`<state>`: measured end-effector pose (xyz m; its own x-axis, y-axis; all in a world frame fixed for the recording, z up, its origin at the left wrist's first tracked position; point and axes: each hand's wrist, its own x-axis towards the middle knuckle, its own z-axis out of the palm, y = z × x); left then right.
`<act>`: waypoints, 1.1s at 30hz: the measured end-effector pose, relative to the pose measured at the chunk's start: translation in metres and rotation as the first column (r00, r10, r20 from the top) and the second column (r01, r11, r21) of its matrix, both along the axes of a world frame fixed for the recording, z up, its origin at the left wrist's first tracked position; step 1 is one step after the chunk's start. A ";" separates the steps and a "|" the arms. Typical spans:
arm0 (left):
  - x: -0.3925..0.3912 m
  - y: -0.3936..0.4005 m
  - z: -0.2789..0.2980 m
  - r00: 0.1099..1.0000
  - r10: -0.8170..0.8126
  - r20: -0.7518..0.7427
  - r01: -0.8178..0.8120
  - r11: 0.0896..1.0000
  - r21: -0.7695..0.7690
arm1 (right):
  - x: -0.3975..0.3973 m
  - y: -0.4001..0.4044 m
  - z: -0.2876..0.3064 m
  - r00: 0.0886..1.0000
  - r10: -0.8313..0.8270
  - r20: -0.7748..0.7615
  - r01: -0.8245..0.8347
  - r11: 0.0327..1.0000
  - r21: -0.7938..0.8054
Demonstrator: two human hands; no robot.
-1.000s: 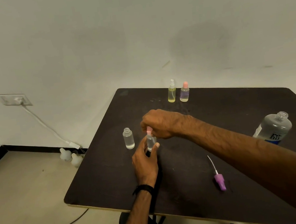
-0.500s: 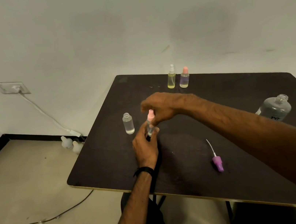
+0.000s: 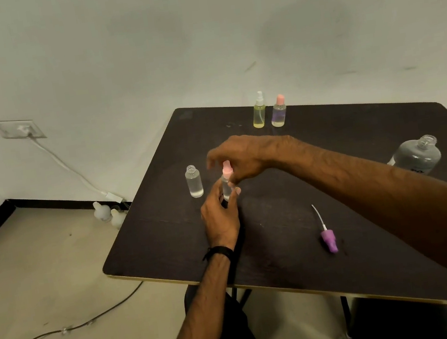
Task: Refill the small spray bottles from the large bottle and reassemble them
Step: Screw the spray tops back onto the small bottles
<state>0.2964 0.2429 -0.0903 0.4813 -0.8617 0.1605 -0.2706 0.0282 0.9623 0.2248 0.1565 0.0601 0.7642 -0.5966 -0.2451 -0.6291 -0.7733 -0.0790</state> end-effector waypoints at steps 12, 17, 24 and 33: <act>0.001 0.001 0.001 1.000 0.006 -0.016 -0.006 1.000 -0.008 | 0.000 -0.001 0.009 0.988 -0.086 -0.125 0.063 0.983 -0.174; -0.001 0.000 0.000 1.000 0.001 -0.006 -0.001 1.000 -0.013 | 0.002 -0.001 0.002 0.999 -0.001 -0.053 -0.002 0.998 -0.065; 0.000 0.000 0.000 1.000 0.003 0.005 -0.003 1.000 -0.006 | -0.005 0.001 -0.003 0.989 -0.100 -0.108 0.067 0.959 -0.274; 0.000 -0.002 -0.001 1.000 0.001 0.016 -0.001 1.000 0.020 | 0.000 -0.004 -0.010 0.999 -0.036 0.018 0.038 0.996 -0.082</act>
